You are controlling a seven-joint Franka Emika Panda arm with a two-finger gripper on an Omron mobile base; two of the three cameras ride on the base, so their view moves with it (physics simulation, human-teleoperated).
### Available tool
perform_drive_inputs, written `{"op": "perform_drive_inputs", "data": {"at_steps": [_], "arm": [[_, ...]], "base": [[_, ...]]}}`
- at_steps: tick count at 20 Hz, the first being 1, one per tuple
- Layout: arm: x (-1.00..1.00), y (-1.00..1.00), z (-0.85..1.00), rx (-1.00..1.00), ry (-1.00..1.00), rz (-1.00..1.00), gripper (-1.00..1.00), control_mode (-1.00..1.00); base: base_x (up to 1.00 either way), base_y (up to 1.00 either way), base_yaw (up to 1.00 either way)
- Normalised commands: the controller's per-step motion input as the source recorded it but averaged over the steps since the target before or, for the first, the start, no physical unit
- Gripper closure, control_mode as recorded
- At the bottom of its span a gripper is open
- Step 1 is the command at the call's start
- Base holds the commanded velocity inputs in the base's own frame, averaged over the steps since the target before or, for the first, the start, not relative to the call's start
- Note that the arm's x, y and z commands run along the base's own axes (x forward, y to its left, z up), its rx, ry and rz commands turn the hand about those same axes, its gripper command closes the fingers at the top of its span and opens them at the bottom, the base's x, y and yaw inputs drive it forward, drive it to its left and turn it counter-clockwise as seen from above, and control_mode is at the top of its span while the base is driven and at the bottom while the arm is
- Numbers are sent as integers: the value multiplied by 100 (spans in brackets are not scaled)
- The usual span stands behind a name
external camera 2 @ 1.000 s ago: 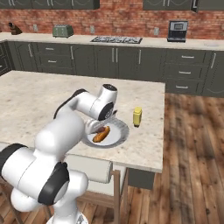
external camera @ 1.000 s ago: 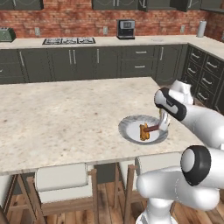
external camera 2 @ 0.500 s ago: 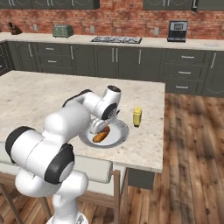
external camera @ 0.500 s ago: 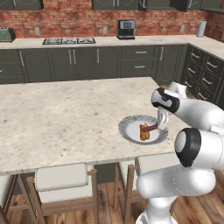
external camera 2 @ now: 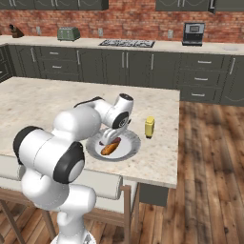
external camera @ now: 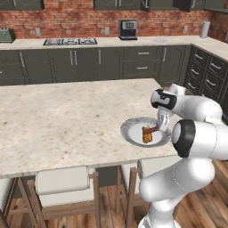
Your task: Move the hot dog bun to the plate on the dining table and place the condiment next to that plate. Then navigate to the fridge and take the sausage and place it on the plate as well.
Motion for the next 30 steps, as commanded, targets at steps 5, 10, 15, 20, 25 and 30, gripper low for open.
{"op": "perform_drive_inputs", "data": {"at_steps": [5, 10, 15, 20, 25, 30], "arm": [[13, 3, -20, 0, 0, 4, 100, -100], [16, 4, -19, 0, 0, 2, 100, -100], [13, 8, -21, 0, 0, 1, -100, -100], [2, 1, -7, 0, 0, 1, -100, -100], [-2, 0, 8, 0, 0, 3, -100, -100], [-24, 0, 59, 0, -7, 0, -100, -100]], "base": [[0, 0, 0], [0, 0, 0], [0, 0, 0], [0, 0, 0], [0, 0, 0], [0, 0, 0]]}}
